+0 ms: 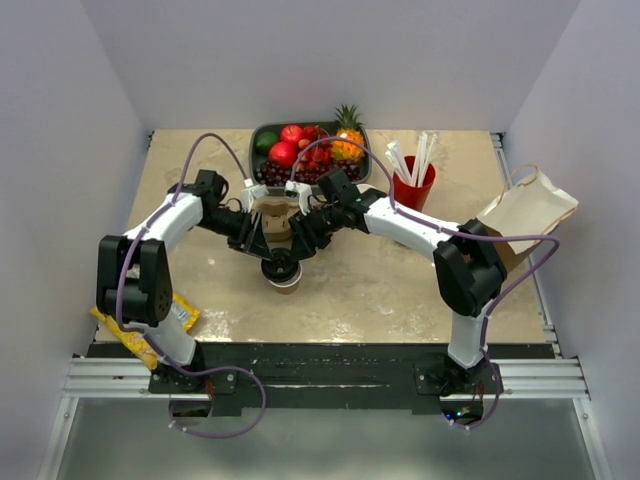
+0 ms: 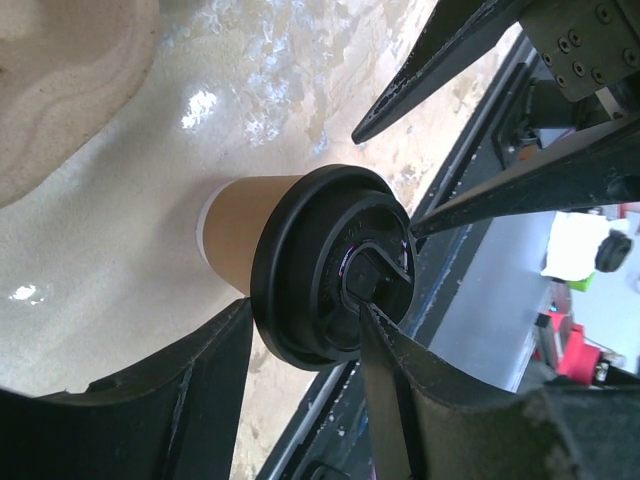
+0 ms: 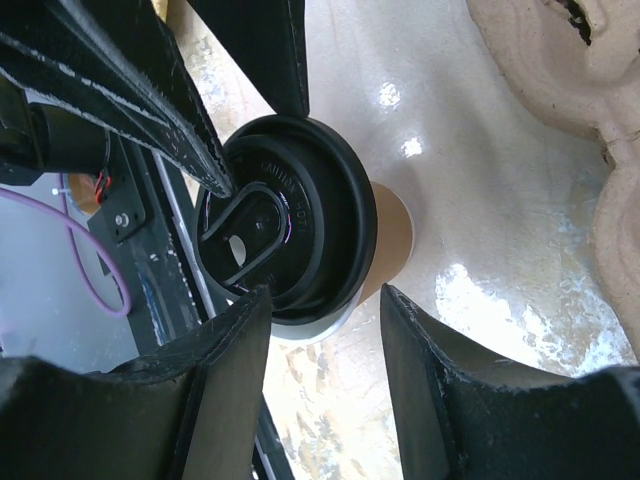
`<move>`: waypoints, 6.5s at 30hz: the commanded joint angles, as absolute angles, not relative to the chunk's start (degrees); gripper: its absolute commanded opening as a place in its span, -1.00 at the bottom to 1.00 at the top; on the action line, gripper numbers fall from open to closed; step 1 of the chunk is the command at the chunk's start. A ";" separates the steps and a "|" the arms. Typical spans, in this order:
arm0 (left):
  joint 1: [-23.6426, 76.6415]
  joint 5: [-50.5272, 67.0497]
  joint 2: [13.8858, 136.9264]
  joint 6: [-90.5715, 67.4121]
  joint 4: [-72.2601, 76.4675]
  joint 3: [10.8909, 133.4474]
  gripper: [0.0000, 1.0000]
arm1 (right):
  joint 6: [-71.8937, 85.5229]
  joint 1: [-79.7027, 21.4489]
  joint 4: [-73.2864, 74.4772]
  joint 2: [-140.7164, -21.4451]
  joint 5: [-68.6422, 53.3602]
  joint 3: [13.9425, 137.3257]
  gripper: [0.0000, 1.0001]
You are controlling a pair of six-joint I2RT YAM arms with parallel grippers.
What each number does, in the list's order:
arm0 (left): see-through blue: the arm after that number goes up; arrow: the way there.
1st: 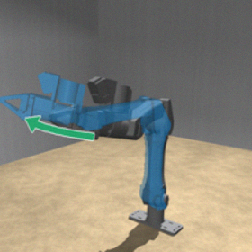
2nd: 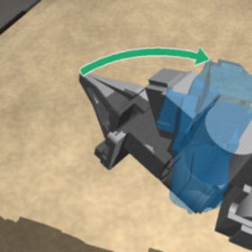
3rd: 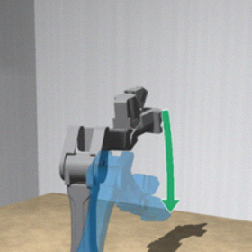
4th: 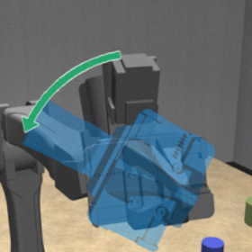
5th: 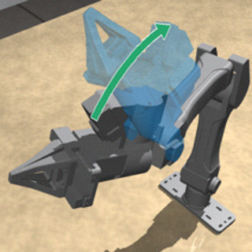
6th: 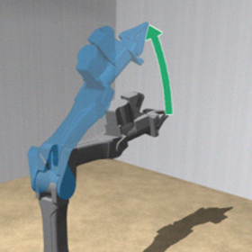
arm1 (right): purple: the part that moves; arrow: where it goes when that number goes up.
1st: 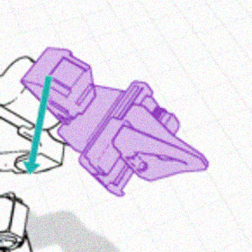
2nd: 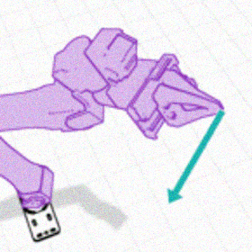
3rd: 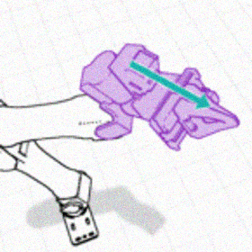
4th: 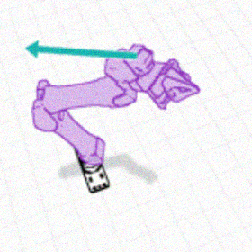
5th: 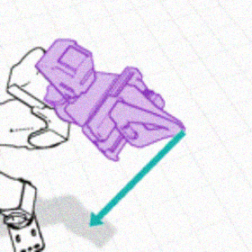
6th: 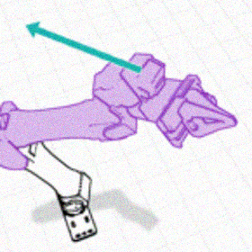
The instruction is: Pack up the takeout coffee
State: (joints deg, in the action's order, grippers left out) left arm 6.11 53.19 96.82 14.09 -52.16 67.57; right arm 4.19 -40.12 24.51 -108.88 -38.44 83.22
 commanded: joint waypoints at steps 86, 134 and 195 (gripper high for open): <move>7.03 24.01 102.83 13.45 -38.41 52.65 -0.02 | 0.35 -43.42 27.77 -111.62 -33.31 78.57 0.00; -2.67 16.52 71.98 7.76 -35.24 62.57 0.99 | -24.62 -47.10 19.17 -101.51 -28.47 67.32 0.03; -10.28 40.78 70.03 3.26 -24.00 72.32 0.99 | -42.88 -27.96 38.49 -101.24 -22.59 92.11 -0.03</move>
State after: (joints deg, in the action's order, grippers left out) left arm -10.66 37.85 66.22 2.52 -27.09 69.17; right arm -30.94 -30.59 29.21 -98.65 -28.01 93.67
